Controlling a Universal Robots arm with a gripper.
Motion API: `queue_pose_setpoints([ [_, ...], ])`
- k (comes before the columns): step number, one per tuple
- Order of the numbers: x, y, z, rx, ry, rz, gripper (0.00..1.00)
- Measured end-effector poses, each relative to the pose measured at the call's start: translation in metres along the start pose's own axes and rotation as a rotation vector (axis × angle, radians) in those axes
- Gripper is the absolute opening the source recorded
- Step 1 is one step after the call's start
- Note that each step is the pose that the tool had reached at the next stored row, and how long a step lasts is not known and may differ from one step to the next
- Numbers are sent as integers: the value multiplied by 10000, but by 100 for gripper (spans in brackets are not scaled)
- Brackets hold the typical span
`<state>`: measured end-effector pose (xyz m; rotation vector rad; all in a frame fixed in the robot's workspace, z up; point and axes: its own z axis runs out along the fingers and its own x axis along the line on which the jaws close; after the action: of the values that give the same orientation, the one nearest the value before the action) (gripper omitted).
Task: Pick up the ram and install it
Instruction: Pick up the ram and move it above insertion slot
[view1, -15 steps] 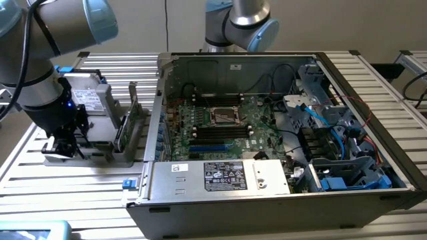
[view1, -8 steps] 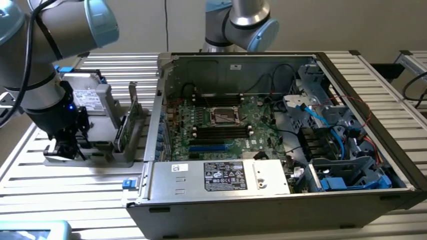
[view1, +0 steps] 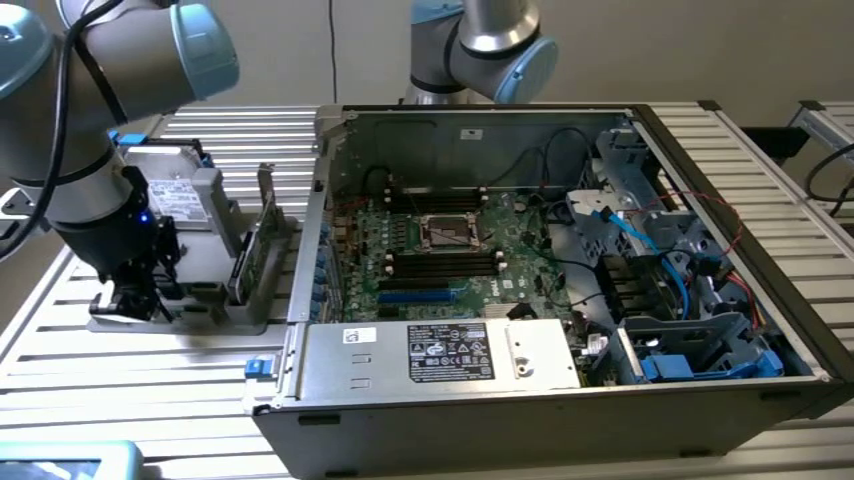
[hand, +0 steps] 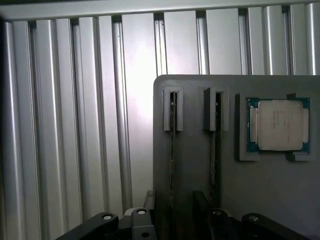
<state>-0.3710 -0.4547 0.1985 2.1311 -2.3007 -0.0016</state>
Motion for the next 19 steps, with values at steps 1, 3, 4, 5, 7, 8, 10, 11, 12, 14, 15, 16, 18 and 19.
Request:
queue_pose_setpoints([
  [1, 0, 2, 7, 0, 0, 1, 40],
  [3, 0, 7, 21, -1, 1, 1, 34],
  [4, 0, 10, 27, 1, -1, 1, 27],
  [5, 0, 13, 26, -1, 1, 2, 27],
  [7, 1, 17, 13, 0, 1, 0, 15],
  [8, 1, 19, -19, 7, -2, 1, 15],
  [10, 2, 24, -104, 12, -2, 1, 14],
  [11, 2, 27, -148, 13, -1, 1, 14],
  [12, 3, 29, -188, 17, -2, 1, 14],
  [14, 4, 34, -273, 22, -1, 1, 14],
  [15, 4, 36, -318, 25, -2, 1, 14],
  [16, 5, 40, -364, 26, -2, 2, 14],
  [18, 6, 47, -455, 28, -3, 2, 14],
  [19, 6, 50, -498, 27, -2, 2, 14],
])
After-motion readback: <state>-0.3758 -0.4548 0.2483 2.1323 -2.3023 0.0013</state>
